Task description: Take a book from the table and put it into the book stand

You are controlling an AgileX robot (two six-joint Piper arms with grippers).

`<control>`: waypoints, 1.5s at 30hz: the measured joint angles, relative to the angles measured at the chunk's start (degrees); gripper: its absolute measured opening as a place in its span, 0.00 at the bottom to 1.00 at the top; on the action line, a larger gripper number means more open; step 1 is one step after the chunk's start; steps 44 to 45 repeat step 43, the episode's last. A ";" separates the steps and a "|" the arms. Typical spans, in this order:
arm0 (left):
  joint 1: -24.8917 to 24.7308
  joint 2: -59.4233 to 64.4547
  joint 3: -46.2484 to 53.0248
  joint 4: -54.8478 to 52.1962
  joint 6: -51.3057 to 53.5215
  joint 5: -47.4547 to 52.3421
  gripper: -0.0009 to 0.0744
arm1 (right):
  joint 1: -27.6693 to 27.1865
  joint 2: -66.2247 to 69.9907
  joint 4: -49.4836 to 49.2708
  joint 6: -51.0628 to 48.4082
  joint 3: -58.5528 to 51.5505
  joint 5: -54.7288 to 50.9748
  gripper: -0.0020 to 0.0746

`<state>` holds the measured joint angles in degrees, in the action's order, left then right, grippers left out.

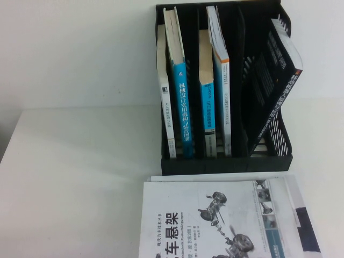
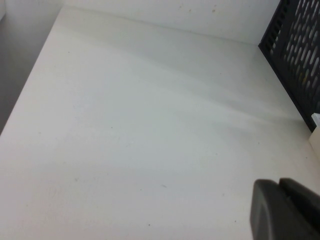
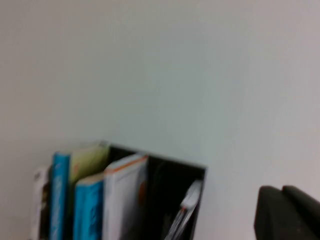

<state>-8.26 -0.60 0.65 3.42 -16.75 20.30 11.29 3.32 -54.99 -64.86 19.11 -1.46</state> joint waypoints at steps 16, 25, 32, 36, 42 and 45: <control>0.00 0.00 0.00 0.12 0.00 0.00 0.01 | 0.00 1.10 66.06 80.00 -11.45 -24.44 0.02; 0.00 -0.14 0.00 0.34 0.00 0.03 0.01 | -10.71 -3.85 66.46 83.11 -20.19 -18.83 0.02; 0.00 -0.14 0.00 0.34 0.00 0.03 0.01 | -13.68 -3.99 66.46 82.17 -20.19 -19.07 0.02; 0.00 -0.14 0.00 0.34 0.00 0.03 0.01 | -13.68 -3.99 66.46 82.18 -20.19 -19.07 0.02; 0.00 -0.14 0.00 0.34 0.00 0.03 0.01 | -13.68 -3.99 66.46 82.18 -20.19 -19.07 0.02; 0.00 -0.14 0.00 0.34 0.00 0.13 0.01 | -13.68 -3.99 66.46 82.18 -20.19 -19.07 0.02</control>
